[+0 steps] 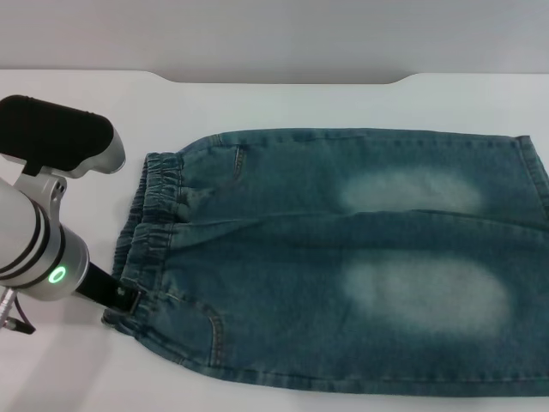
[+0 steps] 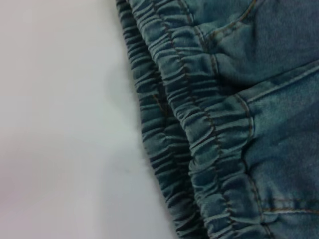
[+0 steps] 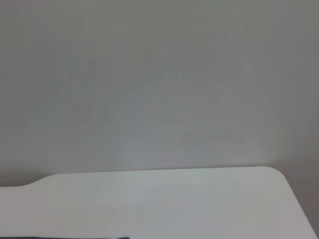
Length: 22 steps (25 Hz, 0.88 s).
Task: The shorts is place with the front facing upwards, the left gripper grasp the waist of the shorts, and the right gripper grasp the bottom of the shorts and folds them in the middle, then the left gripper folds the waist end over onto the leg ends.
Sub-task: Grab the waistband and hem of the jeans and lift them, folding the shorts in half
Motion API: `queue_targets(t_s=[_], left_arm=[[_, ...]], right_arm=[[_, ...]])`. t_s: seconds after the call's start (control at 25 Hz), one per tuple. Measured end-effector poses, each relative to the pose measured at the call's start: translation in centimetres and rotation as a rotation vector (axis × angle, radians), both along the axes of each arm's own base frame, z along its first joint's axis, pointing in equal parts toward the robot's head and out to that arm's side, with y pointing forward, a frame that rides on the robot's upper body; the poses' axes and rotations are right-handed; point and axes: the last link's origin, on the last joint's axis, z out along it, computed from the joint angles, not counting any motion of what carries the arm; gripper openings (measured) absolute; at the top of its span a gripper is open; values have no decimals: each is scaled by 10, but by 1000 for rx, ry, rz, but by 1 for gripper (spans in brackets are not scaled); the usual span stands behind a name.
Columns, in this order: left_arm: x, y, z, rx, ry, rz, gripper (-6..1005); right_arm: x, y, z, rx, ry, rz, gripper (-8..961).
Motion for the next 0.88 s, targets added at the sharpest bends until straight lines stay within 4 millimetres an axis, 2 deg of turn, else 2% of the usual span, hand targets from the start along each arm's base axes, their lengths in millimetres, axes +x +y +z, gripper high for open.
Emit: queue_targets(t_s=[0.52, 0.88], left_arm=[[5, 1, 2, 3, -3, -22, 72], [20, 3, 9, 14, -10, -68, 39]], right_arm=[[-3, 1, -3, -21, 5, 2, 671], [-4, -4, -15, -110, 62, -28, 657]])
